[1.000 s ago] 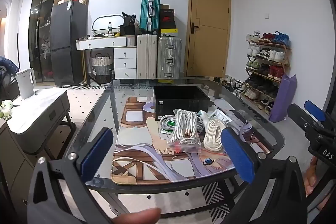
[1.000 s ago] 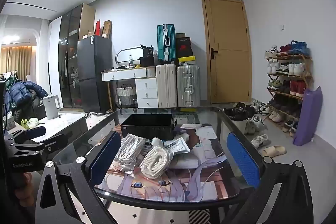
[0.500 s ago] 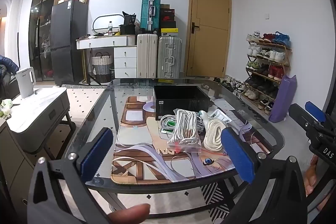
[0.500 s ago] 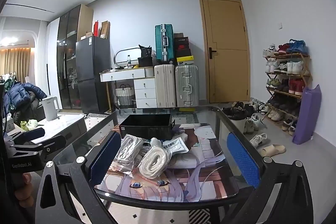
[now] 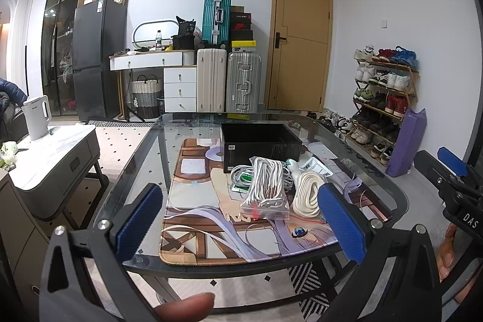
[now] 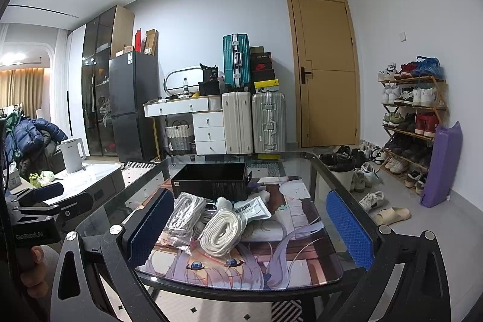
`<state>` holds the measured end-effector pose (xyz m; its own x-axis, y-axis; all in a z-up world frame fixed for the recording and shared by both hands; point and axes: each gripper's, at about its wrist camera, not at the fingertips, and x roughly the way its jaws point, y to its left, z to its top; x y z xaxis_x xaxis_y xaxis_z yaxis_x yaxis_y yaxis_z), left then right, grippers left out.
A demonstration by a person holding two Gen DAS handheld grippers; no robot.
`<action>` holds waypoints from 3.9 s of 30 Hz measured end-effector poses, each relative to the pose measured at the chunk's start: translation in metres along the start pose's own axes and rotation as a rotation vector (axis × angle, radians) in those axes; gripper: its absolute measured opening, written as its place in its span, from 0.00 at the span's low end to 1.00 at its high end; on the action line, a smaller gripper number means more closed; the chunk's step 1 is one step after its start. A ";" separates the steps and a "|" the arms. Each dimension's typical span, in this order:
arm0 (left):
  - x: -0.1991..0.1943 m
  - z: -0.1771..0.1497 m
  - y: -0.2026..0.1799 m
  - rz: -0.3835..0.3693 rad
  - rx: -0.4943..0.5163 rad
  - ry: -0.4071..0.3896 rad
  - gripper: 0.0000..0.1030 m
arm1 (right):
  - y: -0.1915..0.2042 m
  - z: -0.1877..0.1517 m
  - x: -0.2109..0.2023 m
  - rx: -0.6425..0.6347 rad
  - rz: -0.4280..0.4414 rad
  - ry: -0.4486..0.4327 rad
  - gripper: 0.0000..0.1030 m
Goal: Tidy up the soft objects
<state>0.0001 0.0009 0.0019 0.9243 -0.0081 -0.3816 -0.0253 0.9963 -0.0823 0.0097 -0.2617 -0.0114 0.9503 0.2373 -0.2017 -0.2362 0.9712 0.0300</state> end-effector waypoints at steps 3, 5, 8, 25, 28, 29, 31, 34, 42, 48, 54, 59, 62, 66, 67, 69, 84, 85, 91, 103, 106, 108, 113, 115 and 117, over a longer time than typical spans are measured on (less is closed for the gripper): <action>0.002 -0.001 0.000 -0.004 -0.004 0.003 1.00 | -0.003 0.001 0.000 -0.004 0.004 -0.002 1.00; 0.003 -0.001 0.001 -0.001 -0.006 0.004 1.00 | -0.003 0.000 0.000 -0.004 0.002 -0.002 1.00; 0.002 0.000 0.001 -0.002 -0.005 0.004 1.00 | -0.002 0.000 0.001 -0.004 0.003 -0.002 1.00; 0.001 0.000 0.005 0.003 -0.018 -0.004 1.00 | -0.003 0.000 0.001 -0.004 0.002 0.002 1.00; 0.000 0.000 0.006 0.003 -0.019 -0.005 1.00 | -0.003 -0.003 0.002 -0.001 -0.001 0.002 1.00; 0.000 0.000 0.006 0.004 -0.019 -0.006 1.00 | -0.003 -0.003 0.002 0.000 0.000 0.002 1.00; 0.000 0.000 0.005 0.003 -0.021 -0.004 1.00 | -0.003 -0.003 0.002 -0.002 0.000 0.002 1.00; -0.001 0.000 0.006 0.001 -0.023 -0.005 1.00 | -0.004 -0.004 0.002 -0.002 -0.001 0.002 1.00; -0.001 0.000 0.006 0.001 -0.024 -0.005 1.00 | -0.004 -0.004 0.003 0.000 -0.002 0.004 1.00; -0.001 0.000 0.007 0.000 -0.023 -0.004 1.00 | -0.005 -0.004 0.003 -0.001 0.000 0.004 1.00; 0.001 0.000 0.005 -0.016 -0.020 0.011 1.00 | -0.005 -0.011 0.010 0.003 -0.013 0.018 1.00; 0.003 0.001 0.005 -0.053 -0.023 0.046 1.00 | 0.001 -0.010 0.023 -0.014 -0.008 0.060 1.00; 0.015 0.001 0.004 -0.039 -0.026 0.102 1.00 | 0.005 -0.008 0.035 -0.028 0.005 0.094 1.00; 0.024 -0.003 0.000 -0.069 -0.011 0.151 1.00 | 0.010 -0.008 0.044 -0.041 0.020 0.114 1.00; 0.021 -0.003 0.000 -0.068 -0.003 0.145 1.00 | 0.011 -0.009 0.044 -0.042 0.024 0.115 1.00; 0.020 -0.003 -0.002 -0.085 0.006 0.142 1.00 | 0.012 -0.009 0.044 -0.042 0.022 0.114 1.00; 0.057 0.029 0.013 -0.126 -0.020 0.232 1.00 | 0.002 0.027 0.094 0.036 0.073 0.257 1.00; 0.065 0.033 0.012 -0.110 -0.004 0.239 1.00 | 0.001 0.030 0.104 0.052 0.092 0.288 1.00; 0.119 0.052 0.006 -0.061 0.060 0.346 0.99 | 0.000 0.036 0.162 0.119 0.123 0.483 1.00; 0.196 0.026 -0.023 -0.100 0.146 0.511 0.99 | -0.017 -0.018 0.242 0.241 0.129 0.798 0.93; 0.206 0.020 -0.031 -0.102 0.171 0.515 0.99 | -0.020 -0.029 0.244 0.252 0.130 0.827 0.93; 0.211 0.018 -0.032 -0.120 0.173 0.522 0.99 | -0.020 -0.033 0.245 0.254 0.130 0.839 0.93; 0.227 0.016 -0.023 -0.159 0.141 0.569 0.61 | -0.014 -0.039 0.253 0.264 0.134 0.862 0.93; 0.227 0.013 -0.021 -0.181 0.150 0.584 0.47 | -0.008 -0.040 0.257 0.256 0.131 0.871 0.93; 0.222 0.011 -0.018 -0.172 0.154 0.565 0.45 | -0.001 -0.045 0.261 0.237 0.134 0.895 0.93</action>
<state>0.2099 -0.0176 -0.0710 0.5641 -0.1722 -0.8076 0.2011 0.9772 -0.0679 0.2485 -0.2021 -0.1077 0.3848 0.3399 -0.8581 -0.1914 0.9389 0.2860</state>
